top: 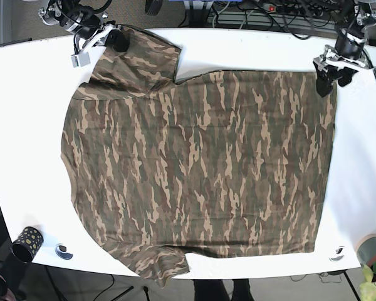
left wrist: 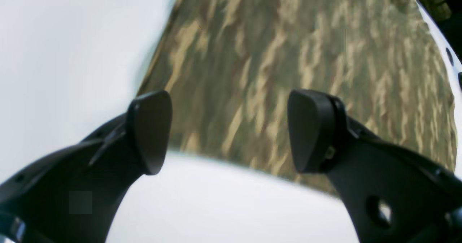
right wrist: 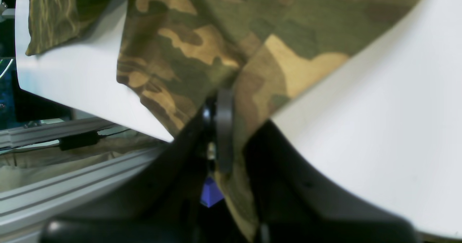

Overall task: Fold the T-shirt properly
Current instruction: 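Lower both grippers onto the camouflage shirt's shoulder corners, then grasp the shoulder corners and drag the shirt away from the hem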

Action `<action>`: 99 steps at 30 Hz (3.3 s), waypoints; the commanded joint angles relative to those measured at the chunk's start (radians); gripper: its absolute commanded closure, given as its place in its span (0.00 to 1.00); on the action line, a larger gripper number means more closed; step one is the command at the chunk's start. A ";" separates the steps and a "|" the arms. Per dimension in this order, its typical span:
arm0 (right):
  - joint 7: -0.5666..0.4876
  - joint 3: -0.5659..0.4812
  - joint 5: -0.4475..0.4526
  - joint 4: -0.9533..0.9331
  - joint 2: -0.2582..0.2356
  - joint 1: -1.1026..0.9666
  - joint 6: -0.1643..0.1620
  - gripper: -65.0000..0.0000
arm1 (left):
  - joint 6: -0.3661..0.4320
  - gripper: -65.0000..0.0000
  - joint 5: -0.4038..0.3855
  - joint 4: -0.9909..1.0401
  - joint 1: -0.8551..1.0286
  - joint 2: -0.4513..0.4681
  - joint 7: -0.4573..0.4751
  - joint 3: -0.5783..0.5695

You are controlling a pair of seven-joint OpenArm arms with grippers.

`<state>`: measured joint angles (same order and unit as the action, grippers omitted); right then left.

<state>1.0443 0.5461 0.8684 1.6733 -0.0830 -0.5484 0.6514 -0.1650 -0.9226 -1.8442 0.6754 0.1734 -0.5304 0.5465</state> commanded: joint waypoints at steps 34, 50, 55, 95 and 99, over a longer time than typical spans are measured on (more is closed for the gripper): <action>-0.003 0.007 0.004 0.012 -0.030 0.031 0.000 1.00 | -0.117 0.80 -0.091 0.377 -0.236 0.054 -0.150 0.050; -0.003 0.010 0.004 0.141 -0.027 0.000 0.000 1.00 | -0.118 1.00 0.072 0.163 -0.190 0.056 -0.150 0.045; -0.003 0.012 0.005 0.149 -0.025 -0.023 0.000 1.00 | -0.121 1.00 0.204 0.073 -0.150 0.054 -0.145 -0.029; 0.001 0.157 0.008 0.294 -0.010 0.041 0.047 1.00 | -0.270 1.00 0.310 -0.127 -0.273 0.012 -0.313 -0.022; 0.003 0.156 0.007 0.293 -0.011 0.116 0.047 1.00 | -0.230 1.00 0.310 -0.125 -0.382 0.012 -0.362 -0.064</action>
<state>1.0618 0.6979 0.8577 1.9507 -0.0822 -0.4412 0.6891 -0.4038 -0.5972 -1.9522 0.3149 0.1757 -0.8963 0.4896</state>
